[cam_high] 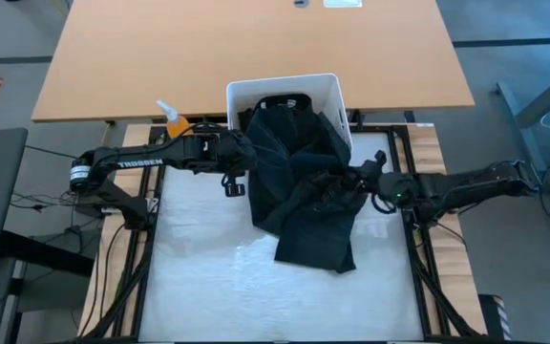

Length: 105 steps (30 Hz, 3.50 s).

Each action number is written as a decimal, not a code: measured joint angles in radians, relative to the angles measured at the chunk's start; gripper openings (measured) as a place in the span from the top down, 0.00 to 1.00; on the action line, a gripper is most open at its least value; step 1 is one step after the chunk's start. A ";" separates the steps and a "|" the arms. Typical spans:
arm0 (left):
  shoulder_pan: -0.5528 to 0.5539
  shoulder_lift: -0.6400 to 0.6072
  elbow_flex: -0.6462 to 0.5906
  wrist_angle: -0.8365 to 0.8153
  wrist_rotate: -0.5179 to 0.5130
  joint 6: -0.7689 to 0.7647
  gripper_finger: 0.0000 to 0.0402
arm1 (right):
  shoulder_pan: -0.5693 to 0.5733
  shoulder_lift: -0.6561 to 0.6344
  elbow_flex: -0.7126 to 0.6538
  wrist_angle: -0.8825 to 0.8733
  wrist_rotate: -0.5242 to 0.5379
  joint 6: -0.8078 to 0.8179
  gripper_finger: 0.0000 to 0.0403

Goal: Fold laundry
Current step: Fold the dark blue jeans from the white laundry organizer

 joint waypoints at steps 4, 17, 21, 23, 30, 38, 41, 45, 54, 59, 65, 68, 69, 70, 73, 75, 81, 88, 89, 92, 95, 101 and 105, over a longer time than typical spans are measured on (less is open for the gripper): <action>0.000 0.000 0.000 0.000 -0.005 -0.013 0.99 | 0.125 -0.068 0.021 0.066 -0.252 -0.149 0.93; 0.017 0.000 0.000 0.009 -0.007 -0.016 0.99 | 0.511 -0.052 -0.067 0.242 -0.946 -0.183 0.93; 0.018 0.000 0.000 0.009 -0.003 -0.023 0.99 | 0.486 -0.048 -0.097 0.178 -0.552 -0.066 0.92; 0.018 0.000 0.000 0.008 0.001 -0.028 0.99 | 0.440 -0.047 -0.101 0.122 -0.401 0.003 0.91; 0.018 0.000 0.000 0.008 0.001 -0.038 0.99 | 0.219 -0.048 -0.101 -0.092 -0.371 0.221 0.85; 0.018 0.000 0.000 0.008 0.003 -0.035 0.99 | 0.062 -0.047 -0.021 -0.374 -0.427 0.221 0.64; 0.018 0.000 0.000 0.008 0.004 -0.036 0.99 | 0.029 -0.047 0.024 -0.371 -0.426 0.115 0.55; 0.018 0.000 0.000 0.008 0.005 -0.040 0.99 | -0.017 -0.047 0.087 -0.363 -0.422 0.008 0.46; 0.018 0.000 0.000 0.008 0.005 -0.039 0.99 | -0.156 -0.029 0.103 -0.270 -0.400 -0.055 0.41; 0.018 0.000 0.000 0.008 0.003 -0.012 0.99 | -0.233 0.052 0.040 0.060 -0.440 0.013 0.41; 0.034 -0.001 0.000 -0.001 -0.006 0.002 0.99 | -0.294 0.305 -0.078 0.527 -0.566 0.163 0.41; 0.047 -0.002 0.002 -0.013 -0.007 0.023 0.99 | -0.305 0.438 -0.090 0.713 -0.557 0.222 0.41; 0.053 -0.002 0.002 -0.016 -0.005 0.029 0.99 | -0.309 0.484 -0.091 0.764 -0.557 0.232 0.41; 0.059 -0.002 0.002 -0.018 0.004 0.036 0.99 | -0.311 0.536 -0.092 0.819 -0.557 0.239 0.41; 0.070 -0.003 0.002 -0.018 0.032 0.042 0.99 | -0.315 0.672 -0.089 1.004 -0.558 0.243 0.40; 0.071 -0.003 0.003 -0.018 0.038 0.042 0.99 | -0.324 0.753 -0.069 1.102 -0.558 0.262 0.40; 0.072 -0.003 0.003 -0.018 0.038 0.048 0.99 | -0.330 0.953 0.021 1.263 -0.691 0.333 0.40; 0.072 -0.003 0.003 -0.021 0.034 0.055 0.99 | -0.302 1.051 0.118 1.372 -1.046 0.331 0.45; 0.074 -0.003 0.003 -0.021 0.035 0.061 0.99 | -0.298 1.050 0.126 1.375 -1.085 0.331 0.49; 0.075 -0.003 0.003 -0.021 0.039 0.063 0.99 | -0.298 1.019 0.128 1.349 -1.180 0.330 0.69; 0.076 -0.002 0.002 -0.021 0.044 0.063 0.99 | -0.317 0.964 0.127 1.317 -1.318 0.327 0.92; 0.074 -0.001 0.002 -0.013 0.084 0.069 0.99 | -0.320 0.823 0.125 1.210 -1.633 0.329 0.92; 0.072 0.000 0.002 -0.019 0.110 0.092 0.99 | -0.300 0.693 0.084 0.998 -1.759 0.195 0.95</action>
